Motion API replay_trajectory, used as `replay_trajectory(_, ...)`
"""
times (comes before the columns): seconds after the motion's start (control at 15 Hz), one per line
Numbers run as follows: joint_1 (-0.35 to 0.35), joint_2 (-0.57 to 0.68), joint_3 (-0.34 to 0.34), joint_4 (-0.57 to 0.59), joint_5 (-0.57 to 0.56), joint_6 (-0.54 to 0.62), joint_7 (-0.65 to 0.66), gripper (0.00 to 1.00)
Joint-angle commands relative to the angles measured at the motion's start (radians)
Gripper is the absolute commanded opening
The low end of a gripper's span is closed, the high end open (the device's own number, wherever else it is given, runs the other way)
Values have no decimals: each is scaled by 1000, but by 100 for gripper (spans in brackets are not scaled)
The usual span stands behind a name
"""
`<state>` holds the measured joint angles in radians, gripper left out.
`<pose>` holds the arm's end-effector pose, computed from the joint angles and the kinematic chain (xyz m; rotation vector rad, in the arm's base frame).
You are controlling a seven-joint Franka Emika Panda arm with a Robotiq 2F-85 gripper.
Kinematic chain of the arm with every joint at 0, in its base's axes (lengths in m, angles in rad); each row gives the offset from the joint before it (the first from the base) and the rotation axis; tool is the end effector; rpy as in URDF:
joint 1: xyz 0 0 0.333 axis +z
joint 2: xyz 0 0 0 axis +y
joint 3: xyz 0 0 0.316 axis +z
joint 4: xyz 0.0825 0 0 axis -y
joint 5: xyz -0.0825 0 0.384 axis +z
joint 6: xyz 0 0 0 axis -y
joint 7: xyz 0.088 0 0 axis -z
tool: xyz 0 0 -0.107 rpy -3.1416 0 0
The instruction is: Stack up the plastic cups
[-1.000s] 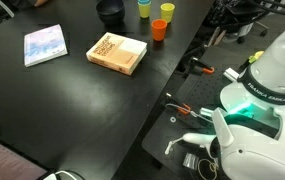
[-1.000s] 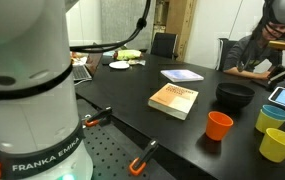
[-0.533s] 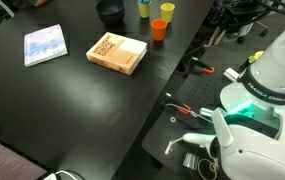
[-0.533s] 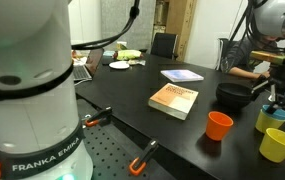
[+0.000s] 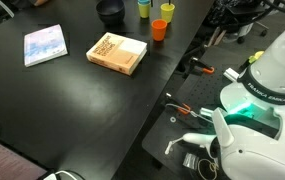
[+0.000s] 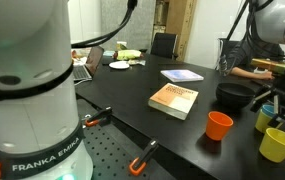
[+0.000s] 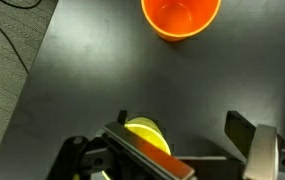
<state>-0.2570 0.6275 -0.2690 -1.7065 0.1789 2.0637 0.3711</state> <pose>0.5699 -0.3037 0.2196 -2.7547 1.4547 0.3807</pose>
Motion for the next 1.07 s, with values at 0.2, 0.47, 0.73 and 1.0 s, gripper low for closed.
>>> replay_trajectory(0.2, -2, 19, -4, 14, -17, 8, 17, 100)
replay_trajectory(0.47, -15, 60, -4, 45, -15, 0, 11, 100)
replay_trajectory(0.73, -25, 97, -5, 96, -18, -4, 8, 100)
replay_trajectory(1.0, -27, 132, -10, 168, -43, -26, 9, 100)
